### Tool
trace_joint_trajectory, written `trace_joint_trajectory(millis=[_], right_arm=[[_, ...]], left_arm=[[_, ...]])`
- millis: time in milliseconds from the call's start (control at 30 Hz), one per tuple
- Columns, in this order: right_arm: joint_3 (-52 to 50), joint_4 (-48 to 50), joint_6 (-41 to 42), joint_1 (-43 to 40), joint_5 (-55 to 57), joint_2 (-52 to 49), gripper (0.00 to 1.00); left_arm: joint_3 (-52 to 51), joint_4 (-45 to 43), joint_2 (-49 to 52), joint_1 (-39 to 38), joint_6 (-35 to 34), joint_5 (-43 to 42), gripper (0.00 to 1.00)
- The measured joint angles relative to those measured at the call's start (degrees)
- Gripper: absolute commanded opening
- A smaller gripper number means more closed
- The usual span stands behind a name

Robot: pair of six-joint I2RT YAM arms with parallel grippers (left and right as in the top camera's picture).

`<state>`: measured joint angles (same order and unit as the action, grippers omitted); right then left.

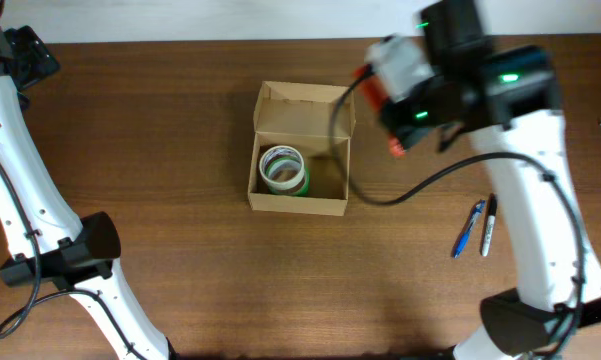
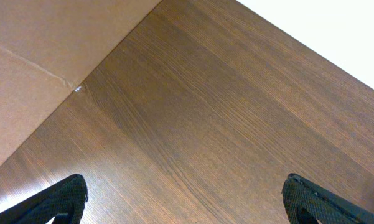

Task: Pack container
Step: 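Lower the orange box cutter into the box beside the tapes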

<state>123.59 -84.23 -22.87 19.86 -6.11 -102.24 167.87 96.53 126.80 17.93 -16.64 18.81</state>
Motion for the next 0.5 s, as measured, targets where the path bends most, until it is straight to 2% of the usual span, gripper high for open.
trace_joint_trajectory(millis=[233, 500], right_arm=[[0.0, 1.81, -8.2, 9.03, 0.9, -7.91, 0.04], [0.0, 4.61, -15.45, 12.13, 2.45, -19.06, 0.04]], left_arm=[[-0.02, 0.0, 0.0, 0.0, 0.0, 0.0, 1.0], [0.0, 0.0, 0.0, 0.0, 0.0, 0.0, 1.0]])
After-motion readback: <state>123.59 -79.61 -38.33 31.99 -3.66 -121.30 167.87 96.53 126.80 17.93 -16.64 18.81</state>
